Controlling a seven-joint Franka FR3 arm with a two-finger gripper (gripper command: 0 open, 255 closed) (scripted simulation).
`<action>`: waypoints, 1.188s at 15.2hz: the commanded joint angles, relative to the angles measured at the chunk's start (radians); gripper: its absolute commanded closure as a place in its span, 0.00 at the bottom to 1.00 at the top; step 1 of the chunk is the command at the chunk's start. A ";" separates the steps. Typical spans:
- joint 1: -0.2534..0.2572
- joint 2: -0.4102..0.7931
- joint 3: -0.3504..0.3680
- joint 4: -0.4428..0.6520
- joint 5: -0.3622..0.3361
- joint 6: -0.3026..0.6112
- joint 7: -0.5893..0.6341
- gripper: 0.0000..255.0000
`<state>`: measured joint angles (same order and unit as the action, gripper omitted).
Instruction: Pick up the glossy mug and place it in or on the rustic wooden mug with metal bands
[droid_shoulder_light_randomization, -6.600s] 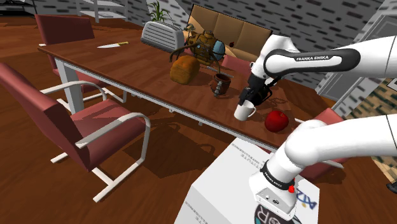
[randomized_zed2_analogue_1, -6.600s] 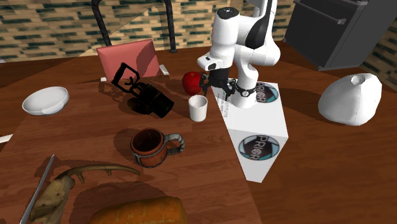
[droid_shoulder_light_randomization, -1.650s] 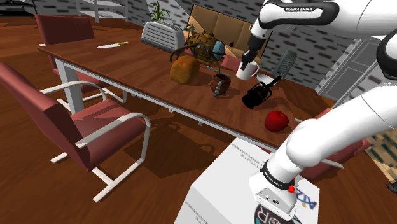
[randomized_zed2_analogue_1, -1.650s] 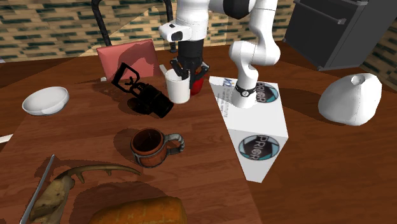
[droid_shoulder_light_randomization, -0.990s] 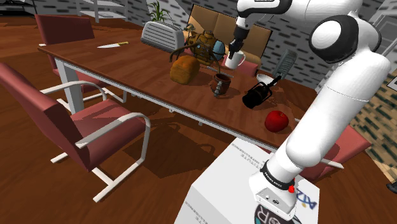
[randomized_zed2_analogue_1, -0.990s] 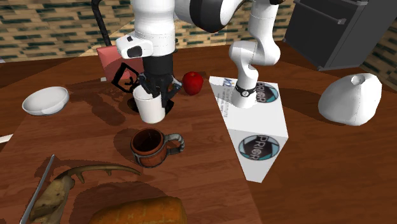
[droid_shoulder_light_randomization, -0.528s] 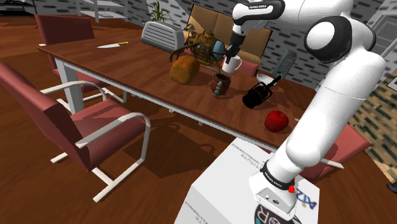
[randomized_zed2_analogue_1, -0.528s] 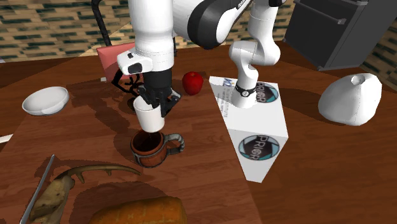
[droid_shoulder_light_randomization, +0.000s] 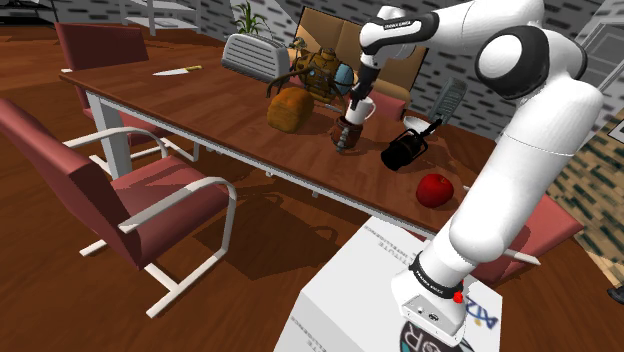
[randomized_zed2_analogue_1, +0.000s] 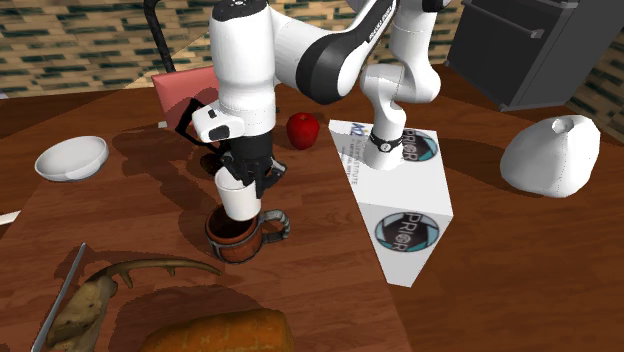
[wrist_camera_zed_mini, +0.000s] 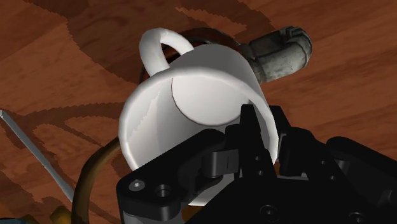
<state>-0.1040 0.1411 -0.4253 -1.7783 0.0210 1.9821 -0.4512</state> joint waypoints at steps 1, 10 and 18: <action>0.000 0.002 0.000 -0.023 0.002 0.027 -0.001 1.00; -0.001 0.005 0.000 -0.034 0.003 0.040 -0.002 1.00; 0.002 -0.013 0.000 0.011 -0.006 -0.022 0.004 0.00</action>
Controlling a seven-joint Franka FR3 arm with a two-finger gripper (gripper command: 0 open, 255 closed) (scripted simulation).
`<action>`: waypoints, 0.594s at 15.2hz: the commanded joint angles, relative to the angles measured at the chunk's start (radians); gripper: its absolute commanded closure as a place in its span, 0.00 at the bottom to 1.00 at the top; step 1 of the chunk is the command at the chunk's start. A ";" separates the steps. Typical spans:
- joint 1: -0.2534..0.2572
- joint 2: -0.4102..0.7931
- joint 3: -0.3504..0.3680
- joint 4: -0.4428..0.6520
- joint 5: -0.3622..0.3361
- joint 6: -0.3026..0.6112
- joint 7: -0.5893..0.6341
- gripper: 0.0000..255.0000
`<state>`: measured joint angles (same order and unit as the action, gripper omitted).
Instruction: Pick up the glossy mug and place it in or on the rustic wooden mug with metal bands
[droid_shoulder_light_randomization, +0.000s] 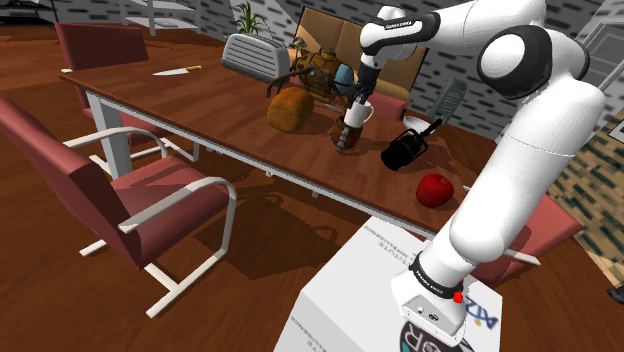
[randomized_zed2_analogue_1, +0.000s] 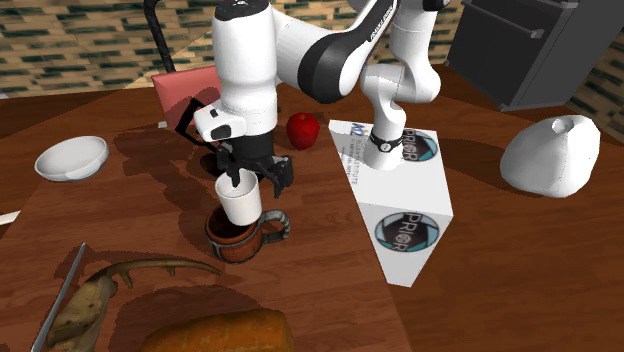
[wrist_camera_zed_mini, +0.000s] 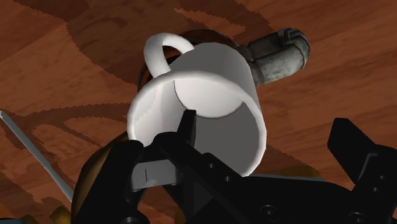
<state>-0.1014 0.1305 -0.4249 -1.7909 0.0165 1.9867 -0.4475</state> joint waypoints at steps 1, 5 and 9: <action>0.001 -0.010 0.000 0.049 -0.005 -0.059 0.003 0.00; 0.002 -0.015 0.000 0.069 -0.007 -0.084 0.004 0.00; 0.002 -0.015 0.000 0.069 -0.007 -0.084 0.004 0.00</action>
<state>-0.0995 0.1154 -0.4253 -1.7219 0.0092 1.9033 -0.4432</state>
